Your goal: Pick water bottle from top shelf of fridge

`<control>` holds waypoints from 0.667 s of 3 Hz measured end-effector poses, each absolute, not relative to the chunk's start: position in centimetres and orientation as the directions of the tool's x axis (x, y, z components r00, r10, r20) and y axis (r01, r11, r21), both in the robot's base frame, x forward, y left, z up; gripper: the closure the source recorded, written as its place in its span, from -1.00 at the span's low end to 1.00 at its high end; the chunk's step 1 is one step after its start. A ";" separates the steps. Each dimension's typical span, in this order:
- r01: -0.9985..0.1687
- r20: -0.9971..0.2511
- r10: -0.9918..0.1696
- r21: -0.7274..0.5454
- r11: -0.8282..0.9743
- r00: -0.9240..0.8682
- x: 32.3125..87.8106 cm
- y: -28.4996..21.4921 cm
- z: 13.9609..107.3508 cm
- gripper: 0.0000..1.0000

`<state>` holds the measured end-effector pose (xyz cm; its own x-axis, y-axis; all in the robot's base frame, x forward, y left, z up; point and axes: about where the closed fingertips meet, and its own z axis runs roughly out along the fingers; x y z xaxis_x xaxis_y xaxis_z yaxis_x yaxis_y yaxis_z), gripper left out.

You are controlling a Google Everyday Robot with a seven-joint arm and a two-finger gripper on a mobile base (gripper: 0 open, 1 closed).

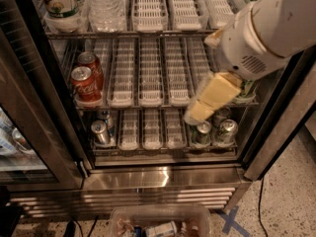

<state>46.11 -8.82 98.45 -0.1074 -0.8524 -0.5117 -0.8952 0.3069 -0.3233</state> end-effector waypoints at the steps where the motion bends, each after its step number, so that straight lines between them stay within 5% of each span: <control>1: -0.886 -0.610 -0.791 -0.339 0.317 -0.050 47.5 -3.8 99.5 -1.00; 2: -0.881 -0.677 -0.736 -0.350 0.318 0.003 48.3 -0.1 101.0 -1.00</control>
Offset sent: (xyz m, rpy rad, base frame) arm 0.0355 0.1272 0.0349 0.3085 -0.1289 0.0979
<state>48.28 -0.10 101.04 0.0031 -0.7364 -0.6766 -0.8814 0.3176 -0.3496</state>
